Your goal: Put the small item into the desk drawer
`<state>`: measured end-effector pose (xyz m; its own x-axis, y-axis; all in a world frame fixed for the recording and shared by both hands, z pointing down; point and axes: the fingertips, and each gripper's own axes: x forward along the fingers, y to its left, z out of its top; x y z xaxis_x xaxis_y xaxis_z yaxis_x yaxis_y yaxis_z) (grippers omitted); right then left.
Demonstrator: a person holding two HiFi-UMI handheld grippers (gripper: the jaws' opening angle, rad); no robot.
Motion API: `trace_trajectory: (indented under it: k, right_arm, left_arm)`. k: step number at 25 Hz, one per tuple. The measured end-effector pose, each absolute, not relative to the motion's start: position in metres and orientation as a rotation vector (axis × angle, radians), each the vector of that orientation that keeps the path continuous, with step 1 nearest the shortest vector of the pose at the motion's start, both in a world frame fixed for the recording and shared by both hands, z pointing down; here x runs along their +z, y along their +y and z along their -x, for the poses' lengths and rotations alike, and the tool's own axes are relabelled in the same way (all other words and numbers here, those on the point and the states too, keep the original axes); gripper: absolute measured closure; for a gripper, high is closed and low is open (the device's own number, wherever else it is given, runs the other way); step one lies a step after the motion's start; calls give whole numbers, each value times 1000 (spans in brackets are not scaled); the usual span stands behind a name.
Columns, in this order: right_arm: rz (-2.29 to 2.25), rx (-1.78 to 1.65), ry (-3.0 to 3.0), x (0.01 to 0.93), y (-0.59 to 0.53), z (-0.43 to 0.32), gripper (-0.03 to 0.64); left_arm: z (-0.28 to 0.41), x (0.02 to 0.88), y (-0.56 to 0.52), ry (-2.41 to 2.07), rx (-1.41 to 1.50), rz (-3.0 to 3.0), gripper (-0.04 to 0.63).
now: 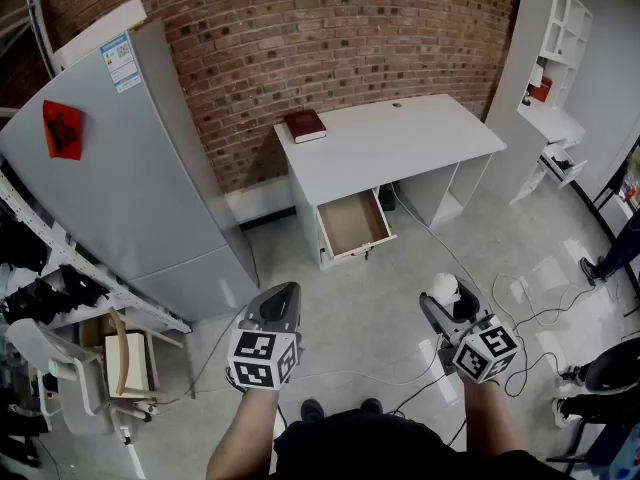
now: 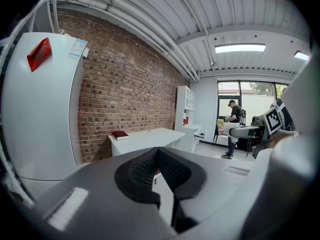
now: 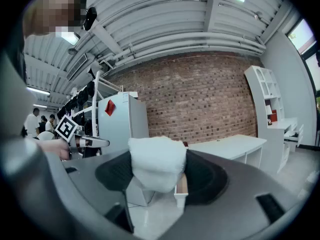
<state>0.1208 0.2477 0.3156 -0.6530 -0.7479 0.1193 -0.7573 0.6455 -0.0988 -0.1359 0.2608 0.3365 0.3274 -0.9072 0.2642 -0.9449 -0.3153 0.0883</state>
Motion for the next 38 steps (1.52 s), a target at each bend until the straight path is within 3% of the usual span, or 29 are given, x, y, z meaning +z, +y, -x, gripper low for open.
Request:
trace_trajectory:
  k: [18,38]
  right_arm:
    - [-1209,314,-2876,333,232,-214,330]
    - [-1303,485,-2854,351,189,-252,330]
  left_arm:
    - [50,342,244,-1727,273,-2320,584]
    - [19,352,181,-1652,283,-2367,584]
